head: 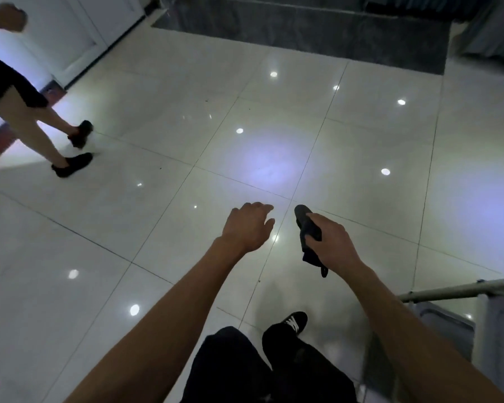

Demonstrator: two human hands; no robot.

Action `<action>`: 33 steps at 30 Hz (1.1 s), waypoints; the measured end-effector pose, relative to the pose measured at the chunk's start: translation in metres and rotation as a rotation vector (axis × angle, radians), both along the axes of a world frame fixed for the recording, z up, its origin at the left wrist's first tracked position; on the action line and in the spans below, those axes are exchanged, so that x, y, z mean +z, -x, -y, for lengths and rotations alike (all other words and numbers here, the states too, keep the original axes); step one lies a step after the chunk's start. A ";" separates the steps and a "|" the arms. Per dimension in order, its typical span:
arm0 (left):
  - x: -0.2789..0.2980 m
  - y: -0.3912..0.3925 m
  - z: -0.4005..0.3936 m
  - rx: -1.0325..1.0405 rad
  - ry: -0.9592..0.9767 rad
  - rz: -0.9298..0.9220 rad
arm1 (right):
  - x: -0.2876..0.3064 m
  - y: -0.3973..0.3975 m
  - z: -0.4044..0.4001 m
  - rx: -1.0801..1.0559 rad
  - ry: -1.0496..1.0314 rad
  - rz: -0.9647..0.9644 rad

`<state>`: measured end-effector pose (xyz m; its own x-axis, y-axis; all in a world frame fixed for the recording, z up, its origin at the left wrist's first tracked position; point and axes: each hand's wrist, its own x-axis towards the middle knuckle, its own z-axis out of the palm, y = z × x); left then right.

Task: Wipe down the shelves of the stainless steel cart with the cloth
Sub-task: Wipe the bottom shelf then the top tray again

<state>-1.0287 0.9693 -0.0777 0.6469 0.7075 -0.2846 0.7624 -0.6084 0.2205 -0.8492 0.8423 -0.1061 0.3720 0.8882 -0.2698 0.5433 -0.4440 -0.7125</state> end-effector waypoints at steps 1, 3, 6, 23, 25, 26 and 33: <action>0.004 -0.017 -0.009 -0.016 -0.017 0.004 | 0.005 -0.013 -0.009 -0.002 -0.011 -0.005; 0.010 -0.052 -0.027 -0.050 -0.037 0.021 | 0.013 -0.042 -0.024 -0.011 -0.030 0.016; 0.015 -0.106 -0.048 -0.097 -0.036 0.032 | 0.018 -0.088 -0.040 -0.048 -0.032 0.032; -0.007 -0.440 -0.181 -0.485 0.106 0.091 | 0.015 -0.347 -0.093 -0.538 0.050 0.042; -0.005 -0.478 -0.176 -0.557 0.119 0.088 | 0.015 -0.369 -0.083 -0.608 0.068 0.039; -0.006 -0.496 -0.172 -0.594 0.124 0.088 | 0.014 -0.380 -0.076 -0.642 0.075 0.028; -0.026 -0.636 -0.124 -0.838 0.164 0.041 | -0.006 -0.466 -0.019 -0.874 0.104 -0.020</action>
